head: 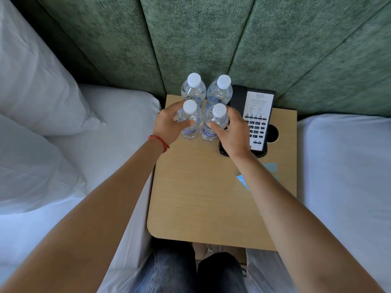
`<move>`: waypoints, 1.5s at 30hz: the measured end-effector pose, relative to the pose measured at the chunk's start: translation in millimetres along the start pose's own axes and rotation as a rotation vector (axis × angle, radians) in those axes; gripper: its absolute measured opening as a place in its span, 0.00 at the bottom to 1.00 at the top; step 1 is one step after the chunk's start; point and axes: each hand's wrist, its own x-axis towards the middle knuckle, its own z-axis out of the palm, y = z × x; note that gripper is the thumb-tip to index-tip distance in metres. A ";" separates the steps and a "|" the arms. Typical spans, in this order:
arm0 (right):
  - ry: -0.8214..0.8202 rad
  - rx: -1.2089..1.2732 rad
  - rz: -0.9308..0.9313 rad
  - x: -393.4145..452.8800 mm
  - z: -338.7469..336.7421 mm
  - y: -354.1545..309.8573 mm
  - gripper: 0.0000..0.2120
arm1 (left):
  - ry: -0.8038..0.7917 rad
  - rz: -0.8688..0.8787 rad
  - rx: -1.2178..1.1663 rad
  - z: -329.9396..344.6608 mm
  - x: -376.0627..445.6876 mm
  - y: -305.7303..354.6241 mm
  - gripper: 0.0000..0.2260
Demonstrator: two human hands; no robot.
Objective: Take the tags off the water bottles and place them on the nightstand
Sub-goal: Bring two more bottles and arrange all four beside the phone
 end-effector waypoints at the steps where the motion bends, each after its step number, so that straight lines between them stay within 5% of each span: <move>1: 0.005 -0.002 0.002 1.5 0.4 0.2 0.22 | -0.001 0.004 0.002 0.2 1.1 0.3 0.23; 37: -0.074 0.107 0.074 1.1 -7.1 3.6 0.25 | 0.127 -0.102 0.151 9.6 -15.5 1.9 0.28; 45: -0.036 -0.031 0.004 -29.9 -28.0 8.3 0.25 | 0.242 0.014 0.345 6.2 -56.4 13.0 0.18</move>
